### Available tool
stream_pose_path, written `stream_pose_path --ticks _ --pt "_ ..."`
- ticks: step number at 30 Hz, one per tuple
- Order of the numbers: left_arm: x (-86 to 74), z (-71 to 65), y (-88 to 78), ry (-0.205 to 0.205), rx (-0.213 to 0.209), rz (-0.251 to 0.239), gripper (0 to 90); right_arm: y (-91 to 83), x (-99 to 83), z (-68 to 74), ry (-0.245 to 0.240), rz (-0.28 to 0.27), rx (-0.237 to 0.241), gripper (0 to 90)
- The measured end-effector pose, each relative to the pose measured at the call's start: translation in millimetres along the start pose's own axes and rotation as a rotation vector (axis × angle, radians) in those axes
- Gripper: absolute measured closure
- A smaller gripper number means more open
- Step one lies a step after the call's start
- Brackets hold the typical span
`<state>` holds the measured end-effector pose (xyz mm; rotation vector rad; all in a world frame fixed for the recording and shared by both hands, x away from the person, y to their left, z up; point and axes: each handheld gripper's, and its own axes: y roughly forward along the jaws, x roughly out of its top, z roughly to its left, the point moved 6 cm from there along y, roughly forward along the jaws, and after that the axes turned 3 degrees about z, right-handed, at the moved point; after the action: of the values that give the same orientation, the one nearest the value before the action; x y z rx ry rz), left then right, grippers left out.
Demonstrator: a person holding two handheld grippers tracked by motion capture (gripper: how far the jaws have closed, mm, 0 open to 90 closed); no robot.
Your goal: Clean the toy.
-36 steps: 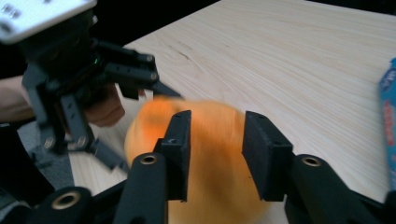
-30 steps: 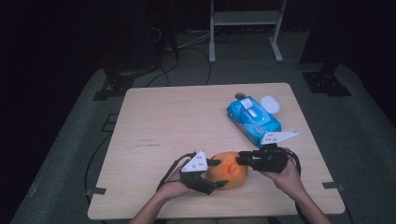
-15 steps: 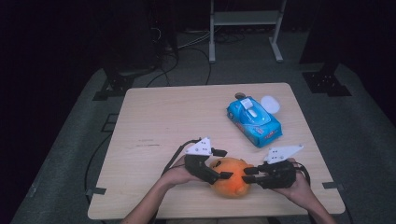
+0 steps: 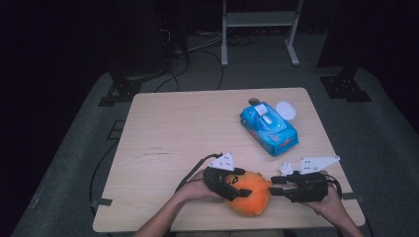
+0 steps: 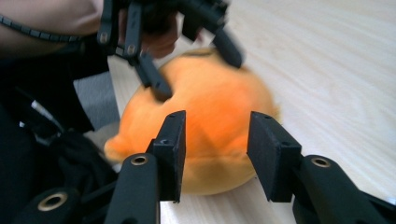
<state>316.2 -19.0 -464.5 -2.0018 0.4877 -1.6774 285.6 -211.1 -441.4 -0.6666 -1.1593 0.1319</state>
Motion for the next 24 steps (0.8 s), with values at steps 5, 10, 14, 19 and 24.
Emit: stream_pose_path --ticks 5,10,14,19,24 --pt "1.2 -5.6 2.0 0.014 0.049 0.014 50.2 -13.2 4.7 -8.3 0.041 -0.085 -0.015 54.8" --pt "7.3 -8.1 -1.0 -0.008 0.061 -0.032 59.8 -22.3 4.5 -16.7 0.080 -0.133 -0.037 55.4" --pt "17.5 -12.7 -5.7 0.019 0.083 -0.058 62.2 -24.6 5.0 -20.1 0.092 -0.150 -0.049 55.2" --pt "25.8 -6.7 -19.0 0.019 0.128 -0.100 62.4 -26.4 6.3 -21.6 0.099 -0.162 -0.059 55.0" --pt "32.4 9.4 -38.9 0.011 0.195 -0.123 62.3 -26.2 6.9 -26.8 0.122 -0.174 -0.082 54.3"
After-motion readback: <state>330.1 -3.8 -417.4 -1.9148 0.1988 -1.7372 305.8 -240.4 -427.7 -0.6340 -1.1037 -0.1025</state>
